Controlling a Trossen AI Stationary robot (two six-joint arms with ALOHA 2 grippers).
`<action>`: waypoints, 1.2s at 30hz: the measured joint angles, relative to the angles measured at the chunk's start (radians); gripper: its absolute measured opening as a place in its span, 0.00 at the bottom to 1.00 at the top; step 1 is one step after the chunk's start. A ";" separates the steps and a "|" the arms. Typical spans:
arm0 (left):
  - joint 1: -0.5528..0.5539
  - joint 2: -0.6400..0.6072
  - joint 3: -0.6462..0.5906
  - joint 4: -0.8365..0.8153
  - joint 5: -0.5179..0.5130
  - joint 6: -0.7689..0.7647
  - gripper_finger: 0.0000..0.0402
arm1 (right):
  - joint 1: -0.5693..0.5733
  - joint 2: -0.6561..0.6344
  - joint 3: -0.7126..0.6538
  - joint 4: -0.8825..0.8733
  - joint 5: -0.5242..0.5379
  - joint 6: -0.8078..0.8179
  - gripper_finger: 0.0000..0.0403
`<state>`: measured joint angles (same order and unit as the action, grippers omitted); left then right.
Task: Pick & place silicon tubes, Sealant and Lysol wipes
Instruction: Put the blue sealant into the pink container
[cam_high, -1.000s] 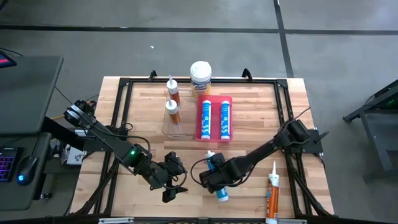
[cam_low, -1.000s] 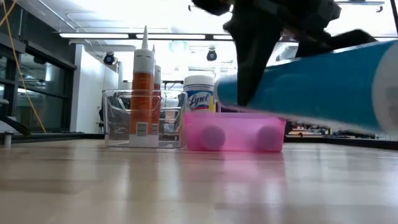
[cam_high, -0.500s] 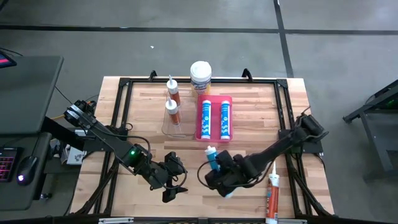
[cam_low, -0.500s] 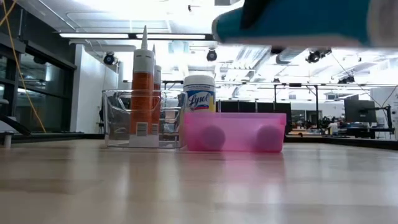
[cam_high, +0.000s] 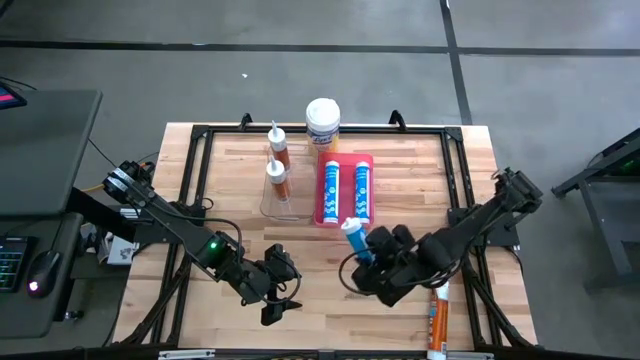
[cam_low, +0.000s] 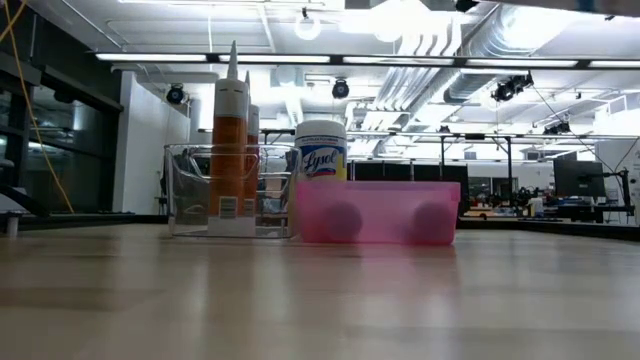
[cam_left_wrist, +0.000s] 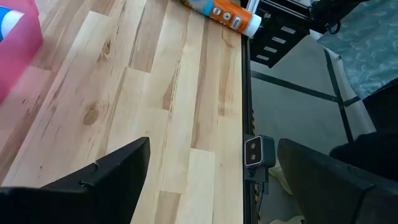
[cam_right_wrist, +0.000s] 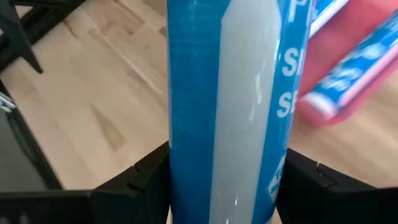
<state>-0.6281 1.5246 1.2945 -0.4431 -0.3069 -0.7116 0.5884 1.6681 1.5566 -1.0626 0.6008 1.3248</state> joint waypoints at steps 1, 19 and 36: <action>0.000 0.000 0.000 0.000 0.000 0.000 0.86 | -0.006 -0.011 0.000 -0.022 0.004 -0.019 0.52; 0.000 0.000 0.000 0.000 0.000 0.000 0.86 | -0.226 -0.090 0.000 -0.248 -0.013 -0.427 0.52; 0.000 0.000 0.000 0.000 0.000 0.000 0.86 | -0.413 -0.270 -0.155 -0.069 0.047 -0.722 0.52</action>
<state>-0.6281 1.5246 1.2945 -0.4435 -0.3069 -0.7116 0.1756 1.3986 1.4011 -1.1320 0.6480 0.6031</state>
